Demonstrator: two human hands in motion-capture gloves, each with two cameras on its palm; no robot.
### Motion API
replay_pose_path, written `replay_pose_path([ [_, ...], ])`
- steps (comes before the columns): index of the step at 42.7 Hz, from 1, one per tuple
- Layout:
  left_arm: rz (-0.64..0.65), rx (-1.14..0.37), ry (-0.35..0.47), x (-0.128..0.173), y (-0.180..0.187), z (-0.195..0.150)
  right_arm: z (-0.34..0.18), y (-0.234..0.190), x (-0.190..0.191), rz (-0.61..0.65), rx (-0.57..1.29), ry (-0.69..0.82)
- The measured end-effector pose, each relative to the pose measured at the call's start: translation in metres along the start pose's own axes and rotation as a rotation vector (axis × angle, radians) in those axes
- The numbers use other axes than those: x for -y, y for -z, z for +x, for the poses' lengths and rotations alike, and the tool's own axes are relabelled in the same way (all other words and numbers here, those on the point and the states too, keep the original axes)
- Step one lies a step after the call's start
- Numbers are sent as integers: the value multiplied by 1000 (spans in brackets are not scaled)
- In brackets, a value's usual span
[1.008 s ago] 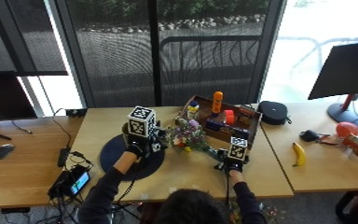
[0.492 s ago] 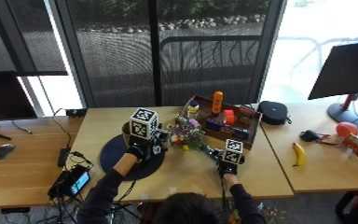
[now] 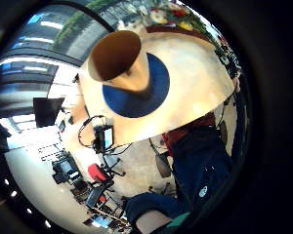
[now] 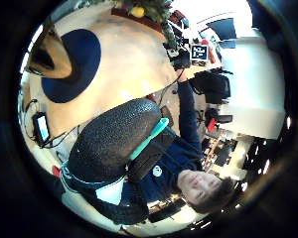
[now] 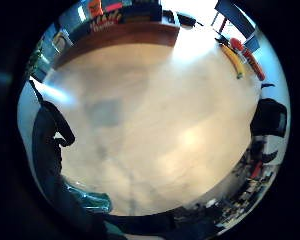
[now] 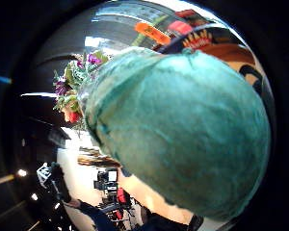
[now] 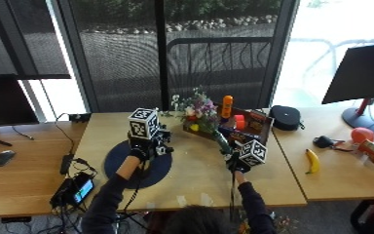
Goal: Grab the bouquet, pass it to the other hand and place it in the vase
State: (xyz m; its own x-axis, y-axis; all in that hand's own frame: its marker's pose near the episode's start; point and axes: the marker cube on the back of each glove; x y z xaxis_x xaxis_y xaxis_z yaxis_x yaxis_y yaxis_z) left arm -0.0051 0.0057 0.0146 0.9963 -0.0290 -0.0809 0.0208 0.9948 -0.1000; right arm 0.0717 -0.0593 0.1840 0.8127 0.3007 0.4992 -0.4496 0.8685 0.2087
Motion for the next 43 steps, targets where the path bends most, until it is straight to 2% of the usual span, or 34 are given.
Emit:
replay_pose_path([
  [2,-5,-47,-12,2,4,0,0,3,10,-6,13,-63],
  [9,11,-205,-53,14,23,1,-28,25,49,80,231,-6],
  [20,88,-527,-100,41,56,11,-88,92,70,126,527,42],
  [25,129,-720,-92,55,69,19,-115,118,66,111,655,55],
  [33,140,-932,5,78,81,26,-143,132,53,52,819,91],
  [38,136,-1145,5,90,85,41,-158,126,40,31,898,149],
  [43,94,-1278,-23,99,82,59,-168,111,28,-7,954,194],
])
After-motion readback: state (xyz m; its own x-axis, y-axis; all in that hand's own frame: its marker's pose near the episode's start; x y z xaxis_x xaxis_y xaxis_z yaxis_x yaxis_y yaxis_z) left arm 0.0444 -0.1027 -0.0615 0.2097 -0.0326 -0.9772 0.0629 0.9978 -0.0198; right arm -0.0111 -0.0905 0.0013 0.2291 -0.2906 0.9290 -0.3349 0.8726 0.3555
